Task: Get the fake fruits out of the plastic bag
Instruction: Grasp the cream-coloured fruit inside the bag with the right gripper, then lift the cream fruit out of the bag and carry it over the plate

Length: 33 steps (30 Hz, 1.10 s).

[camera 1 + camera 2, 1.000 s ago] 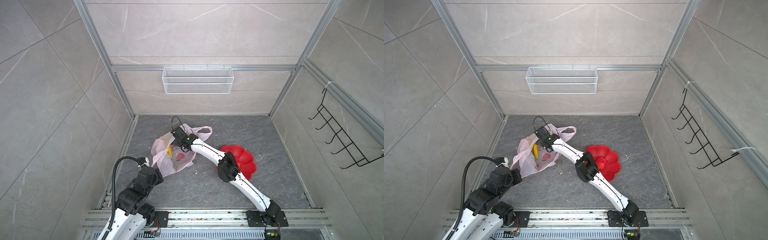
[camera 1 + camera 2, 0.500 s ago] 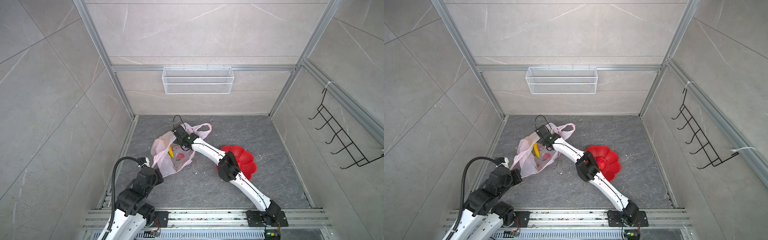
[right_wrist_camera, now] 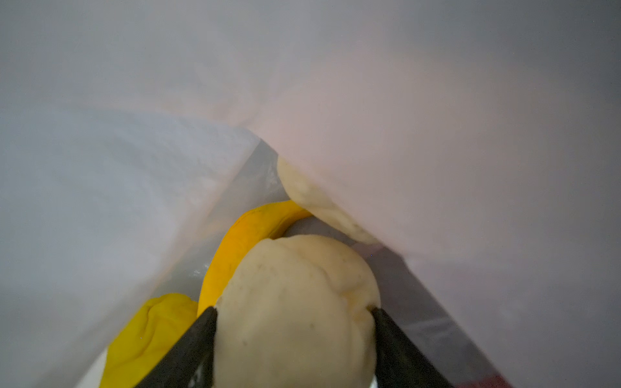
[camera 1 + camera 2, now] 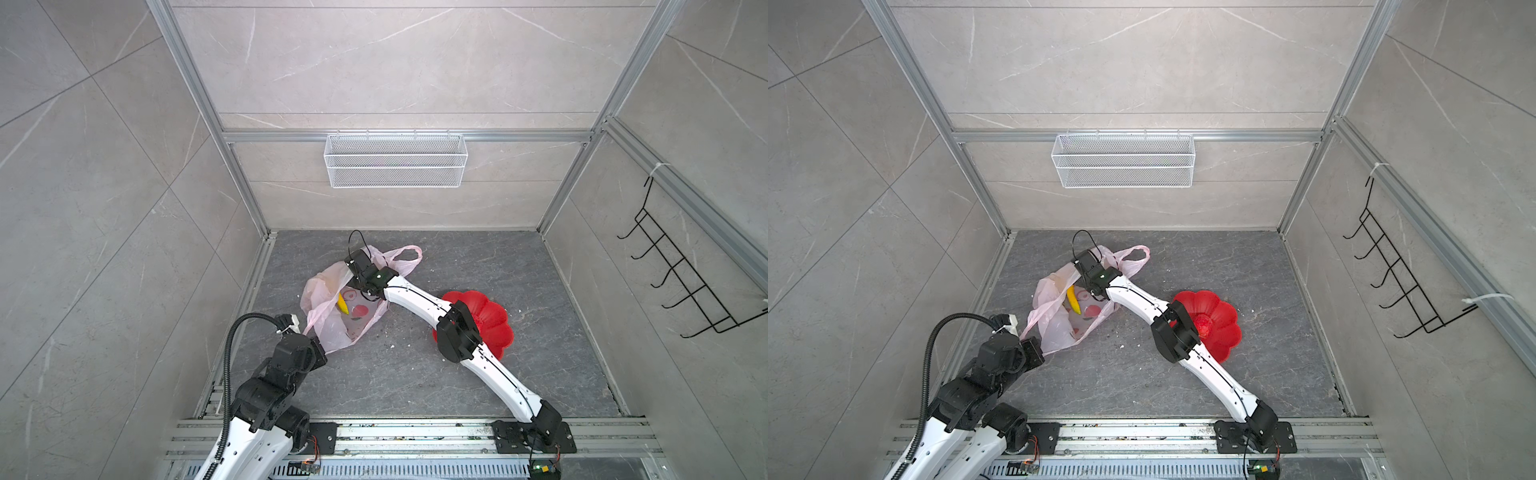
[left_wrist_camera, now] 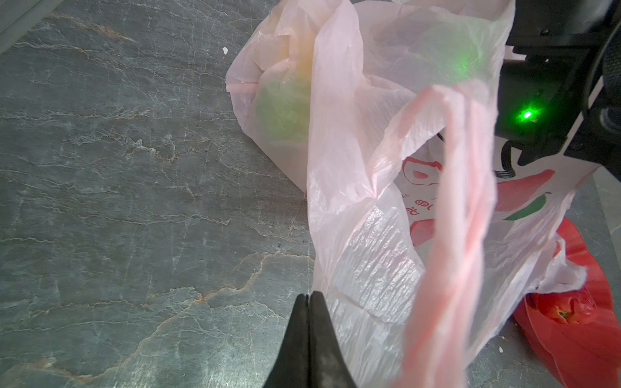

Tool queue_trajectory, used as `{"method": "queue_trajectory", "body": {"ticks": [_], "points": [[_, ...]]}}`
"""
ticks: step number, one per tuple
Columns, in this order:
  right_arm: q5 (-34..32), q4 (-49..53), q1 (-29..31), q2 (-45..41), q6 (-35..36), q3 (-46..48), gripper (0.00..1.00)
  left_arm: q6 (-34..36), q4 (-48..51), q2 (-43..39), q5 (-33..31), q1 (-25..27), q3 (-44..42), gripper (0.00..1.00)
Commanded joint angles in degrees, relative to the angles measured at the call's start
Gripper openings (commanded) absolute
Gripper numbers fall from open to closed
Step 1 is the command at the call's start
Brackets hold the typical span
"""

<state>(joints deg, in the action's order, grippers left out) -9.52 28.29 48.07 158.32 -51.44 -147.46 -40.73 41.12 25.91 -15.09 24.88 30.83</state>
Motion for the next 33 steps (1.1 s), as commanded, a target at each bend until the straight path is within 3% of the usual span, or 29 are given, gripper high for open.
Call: {"method": "queue_trajectory", "body": {"ticks": [1, 10, 23, 33], "points": [[1.9, 1.5, 0.0, -3.0, 2.1, 4.2, 0.55, 0.4, -3.4, 1.7, -1.8, 0.2, 0.5, 0.0], [4.3, 1.9, 2.3, -10.8, 7.5, 12.7, 0.51, 1.9, -8.1, 6.5, -3.7, 0.2, 2.6, 0.0], [6.6, -3.2, 4.3, -33.1, 11.1, 39.7, 0.5, 2.0, -11.4, 7.8, -5.6, 0.2, 2.3, 0.0], [5.6, -2.2, 4.8, -49.5, 13.2, 54.6, 0.49, 2.4, -13.7, 9.3, -5.1, 0.2, 1.8, 0.0]]}}
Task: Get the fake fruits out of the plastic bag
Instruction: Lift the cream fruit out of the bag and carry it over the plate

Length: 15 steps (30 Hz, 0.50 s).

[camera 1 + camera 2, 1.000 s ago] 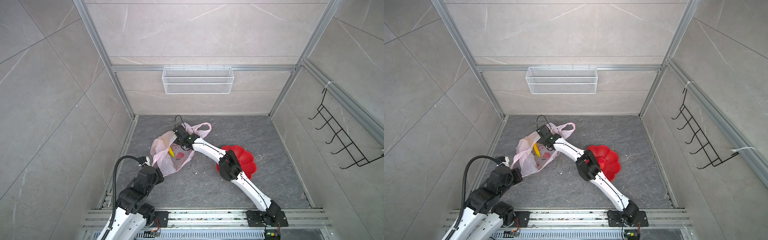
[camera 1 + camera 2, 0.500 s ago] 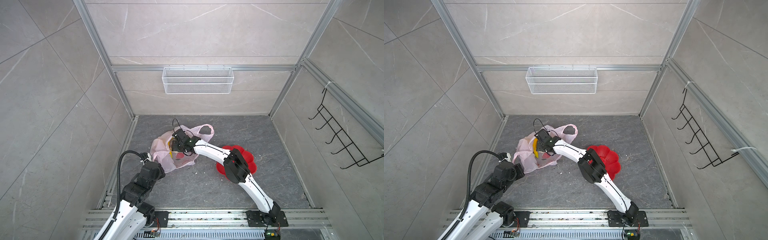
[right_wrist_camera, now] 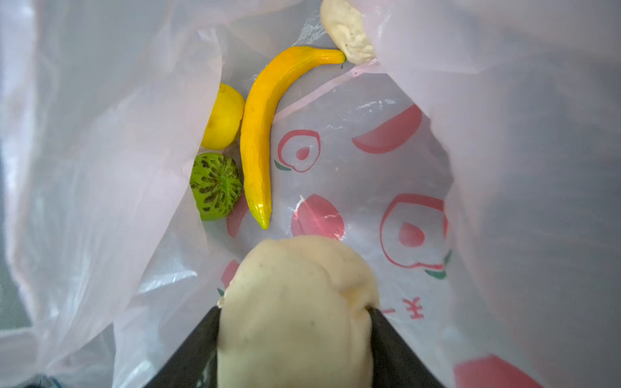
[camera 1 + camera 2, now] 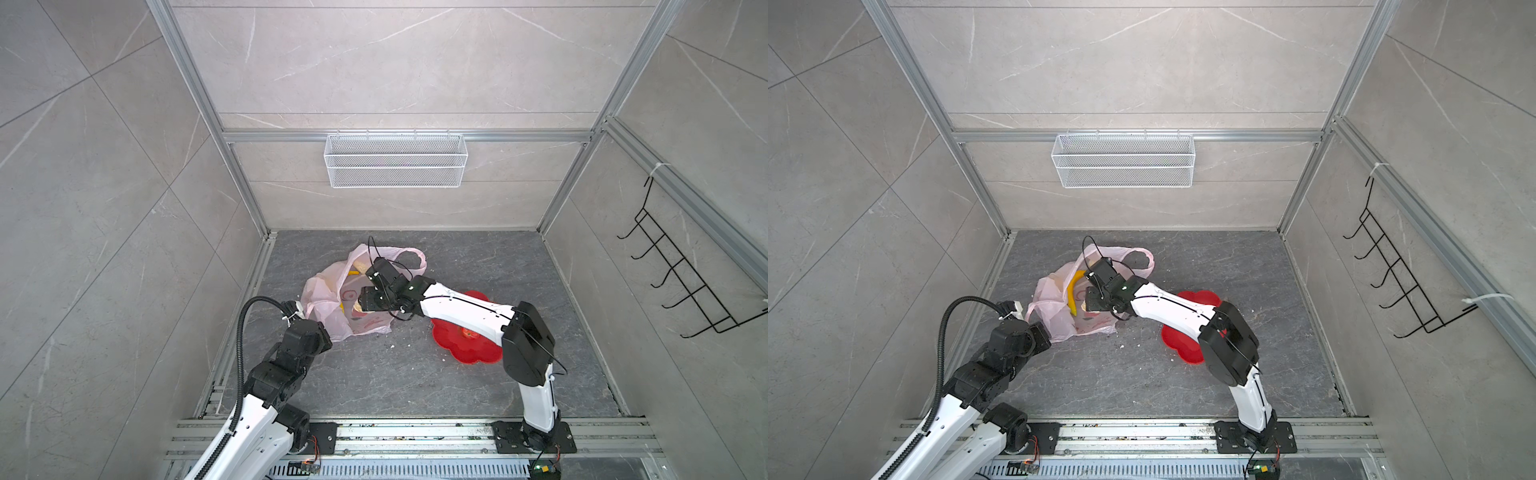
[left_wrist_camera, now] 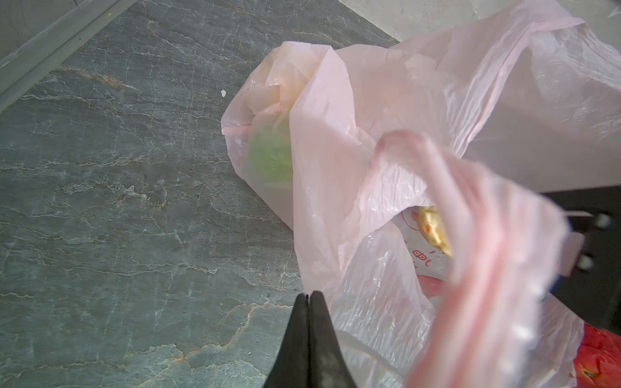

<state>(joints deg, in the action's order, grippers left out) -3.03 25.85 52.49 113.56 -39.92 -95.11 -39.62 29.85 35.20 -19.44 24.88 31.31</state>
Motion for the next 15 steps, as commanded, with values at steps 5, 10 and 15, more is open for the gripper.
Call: {"method": "queue_trajectory", "body": {"ticks": [5, 10, 15], "points": [[-3.4, 1.5, 0.3, -12.2, 2.2, 6.9, 0.49, 0.9, -2.2, -0.8, -0.6, 0.2, 0.6, 0.0], [-6.2, 5.3, 0.2, -18.1, 2.5, 9.9, 0.49, 0.7, -1.6, -1.1, -0.6, 0.2, 0.4, 0.0], [-8.4, 7.9, -2.6, -25.9, 1.0, 17.4, 0.49, 0.7, -1.2, -1.2, -0.9, 0.2, 0.6, 0.0]]}}
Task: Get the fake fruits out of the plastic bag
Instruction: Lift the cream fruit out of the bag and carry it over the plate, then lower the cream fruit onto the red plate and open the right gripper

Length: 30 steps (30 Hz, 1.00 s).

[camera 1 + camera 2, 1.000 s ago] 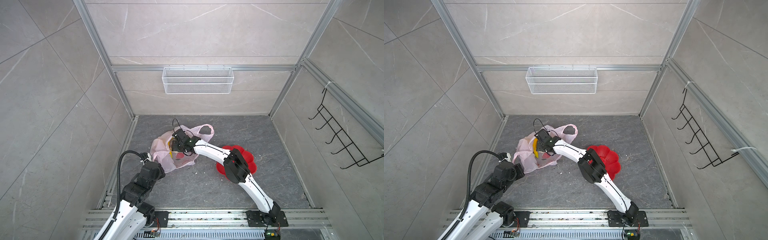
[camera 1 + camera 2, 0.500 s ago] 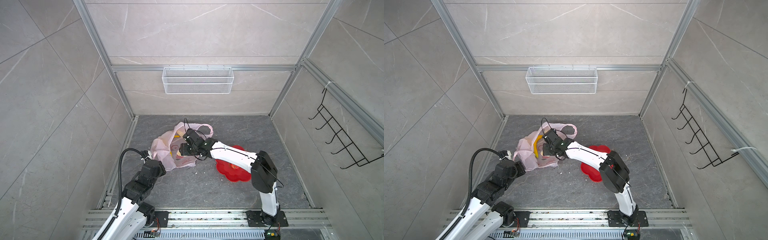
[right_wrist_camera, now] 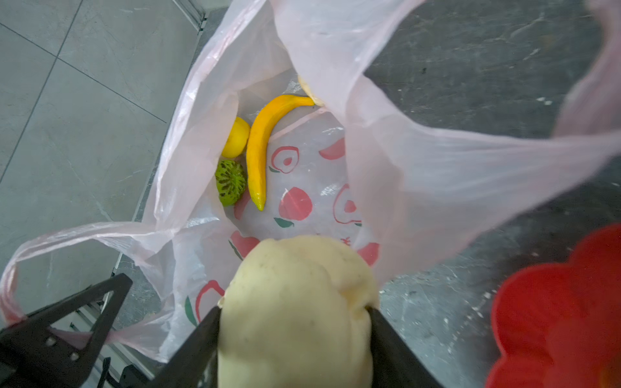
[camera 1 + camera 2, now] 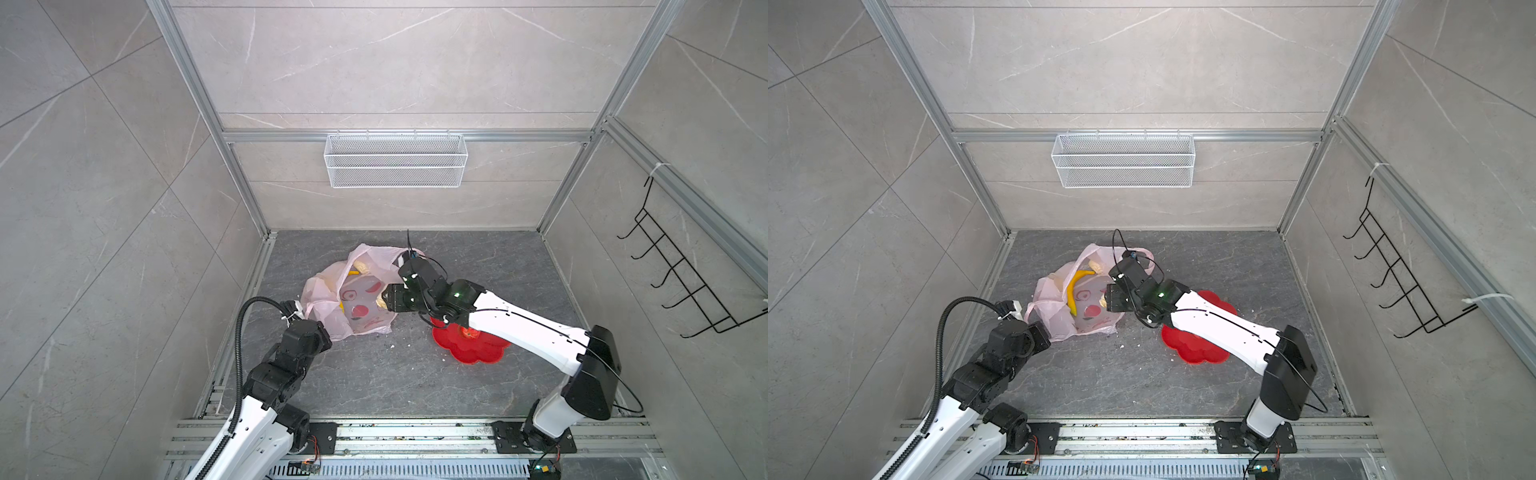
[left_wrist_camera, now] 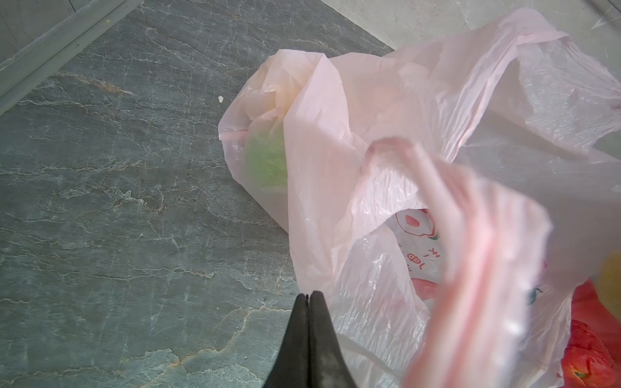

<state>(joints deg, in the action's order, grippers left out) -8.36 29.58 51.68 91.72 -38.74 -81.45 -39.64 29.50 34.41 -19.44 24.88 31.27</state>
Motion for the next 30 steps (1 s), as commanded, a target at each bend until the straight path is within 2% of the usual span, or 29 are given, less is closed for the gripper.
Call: {"method": "queue_trajectory", "body": {"ticks": [1, 7, 12, 17, 30], "points": [[-3.2, 4.7, -2.9, -6.0, -0.6, 5.9, 0.49, 0.7, -0.8, -0.3, -0.8, 0.2, 0.6, 0.0], [-5.4, 9.2, -8.9, -15.5, -0.9, 15.8, 0.49, 0.9, -0.6, -0.3, -0.9, 0.2, 0.9, 0.0], [-5.1, 10.4, -12.3, -17.5, -0.8, 22.7, 0.49, 0.9, -0.7, 0.0, -0.8, 0.2, 1.2, 0.0], [-4.5, 8.2, -13.6, -15.4, -1.2, 26.7, 0.49, 1.1, -0.2, 0.0, -0.9, 0.2, 1.6, 0.0], [-3.0, 4.1, -16.2, -4.9, 3.4, 24.9, 0.5, 1.4, 1.3, -0.2, -1.7, 0.2, 2.4, 0.0]]}}
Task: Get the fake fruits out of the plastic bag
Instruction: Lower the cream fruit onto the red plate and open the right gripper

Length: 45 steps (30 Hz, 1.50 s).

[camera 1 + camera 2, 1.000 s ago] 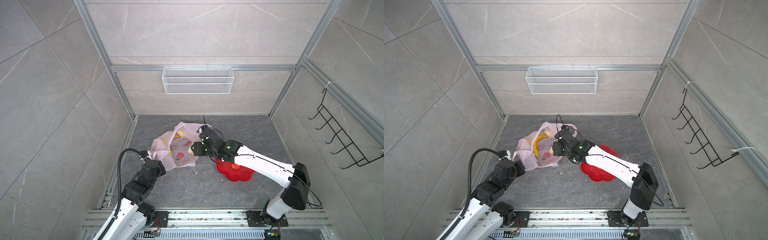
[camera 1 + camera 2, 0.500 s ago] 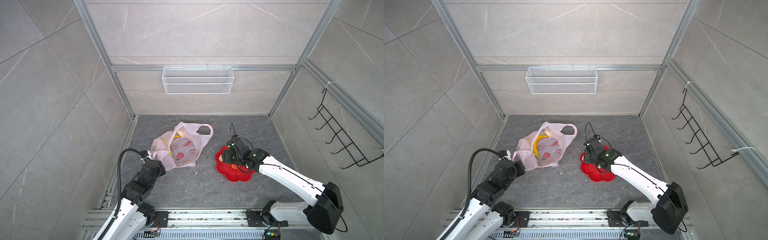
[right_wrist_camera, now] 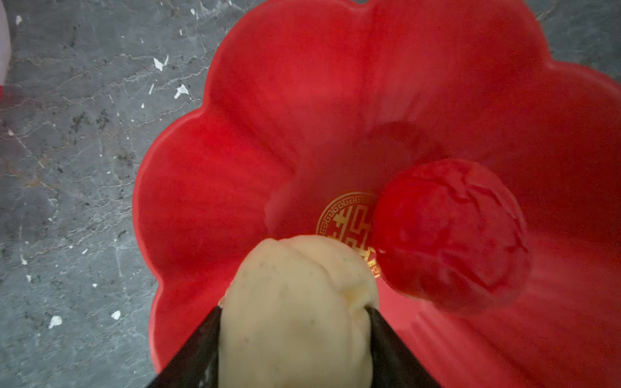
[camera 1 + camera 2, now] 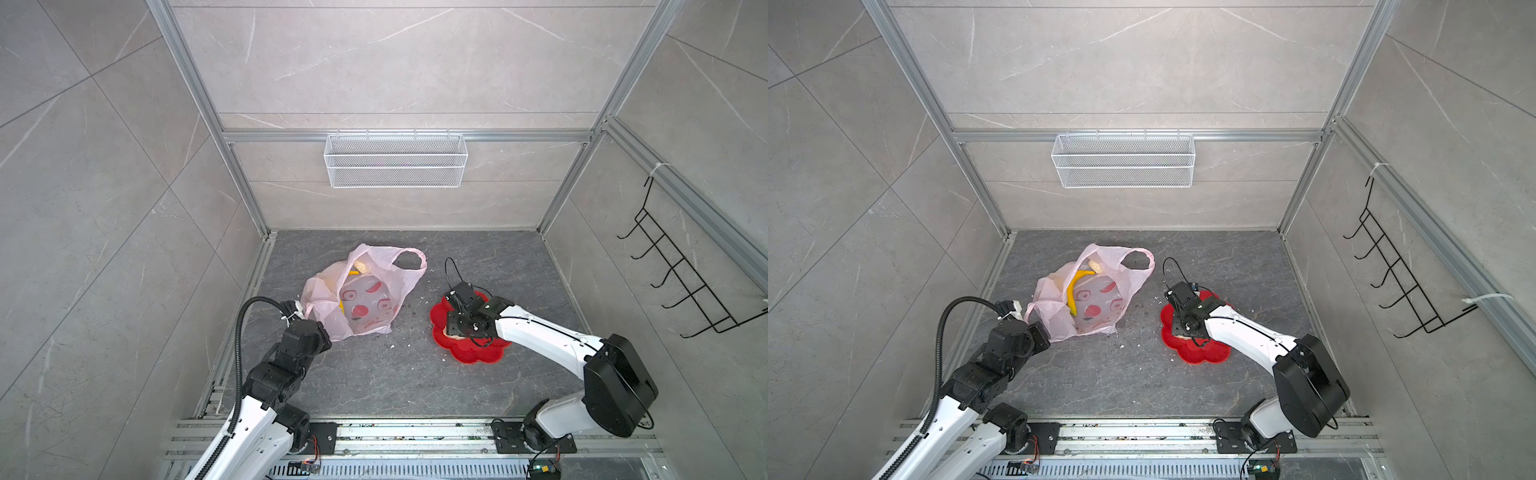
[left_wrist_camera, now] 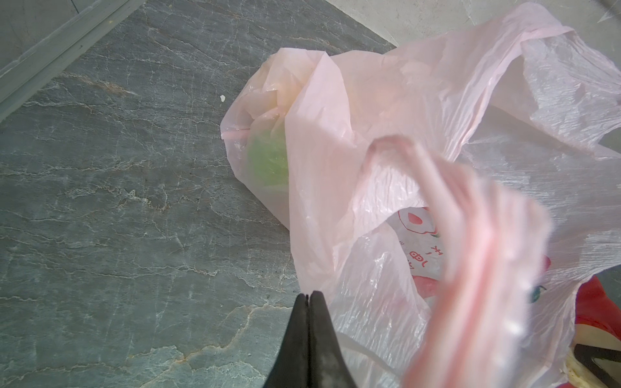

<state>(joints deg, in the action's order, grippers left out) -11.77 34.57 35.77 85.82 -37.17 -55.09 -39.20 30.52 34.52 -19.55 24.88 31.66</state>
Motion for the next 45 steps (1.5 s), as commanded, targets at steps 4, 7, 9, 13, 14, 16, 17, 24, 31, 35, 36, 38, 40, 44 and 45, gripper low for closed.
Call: {"method": "queue_trajectory", "body": {"ticks": [4, 7, 9, 13, 14, 16, 17, 24, 31, 35, 36, 38, 40, 44, 45], "points": [[0.8, -1.3, -0.7, 2.5, 1.9, -1.4, 0.51, 0.8, 0.3, -0.2, -1.5, 0.2, 1.8, 0.0], [0.8, -1.8, -0.9, 3.2, 1.7, -0.9, 0.53, 0.8, 0.6, -0.2, -1.6, 0.2, 1.9, 0.0], [1.0, -2.3, -1.0, 3.6, 1.6, -0.6, 0.54, 0.9, 1.2, -0.1, -1.5, 0.2, 2.1, 0.0], [1.1, -2.7, -1.1, 4.4, 1.3, -0.4, 0.57, 1.0, 2.3, -0.6, -1.8, 0.2, 2.6, 0.0], [1.1, -2.7, -1.1, 4.6, 1.3, -0.4, 0.58, 1.0, 2.6, -0.7, -1.9, 0.2, 2.5, 0.0], [1.1, -2.8, -1.1, 4.7, 1.3, -0.5, 0.6, 1.0, 3.1, -1.0, -2.3, 0.2, 2.7, 0.0], [1.0, -2.8, -1.1, 4.9, 1.3, -0.5, 0.61, 0.9, 3.2, -1.3, -2.4, 0.2, 2.6, 0.0], [0.7, -2.4, -1.2, 5.1, 1.4, -0.8, 0.67, 0.9, 4.3, -2.0, -2.9, 0.2, 2.8, 0.0], [0.1, -1.5, -1.2, 4.2, 1.6, -1.5, 0.77, 1.2, 4.7, -2.3, -3.3, 0.2, 3.1, 0.0], [-0.8, 0.5, -1.2, 2.8, 2.1, -2.9, 0.8, 1.3, 4.4, -2.2, -3.5, 0.2, 3.2, 0.0], [-1.0, 0.9, -1.2, 2.5, 2.1, -3.1, 0.81, 1.3, 4.4, -2.2, -3.5, 0.2, 3.3, 0.0], [-1.1, 1.8, -1.2, 1.7, 2.3, -3.6, 0.82, 1.4, 4.3, -2.3, -3.6, 0.3, 3.4, 0.0], [-1.3, 2.7, -1.2, 0.9, 2.4, -4.3, 0.82, 1.6, 4.3, -2.4, -3.8, 0.2, 3.7, 0.0], [-1.8, 5.2, -1.1, -1.4, 3.2, -6.4, 0.82, 2.2, 4.3, -2.5, -4.0, 0.2, 4.0, 0.0], [-1.9, 5.9, -1.1, -2.0, 3.5, -7.1, 0.82, 2.1, 4.2, -2.6, -4.0, 0.2, 4.1, 0.0]]}}
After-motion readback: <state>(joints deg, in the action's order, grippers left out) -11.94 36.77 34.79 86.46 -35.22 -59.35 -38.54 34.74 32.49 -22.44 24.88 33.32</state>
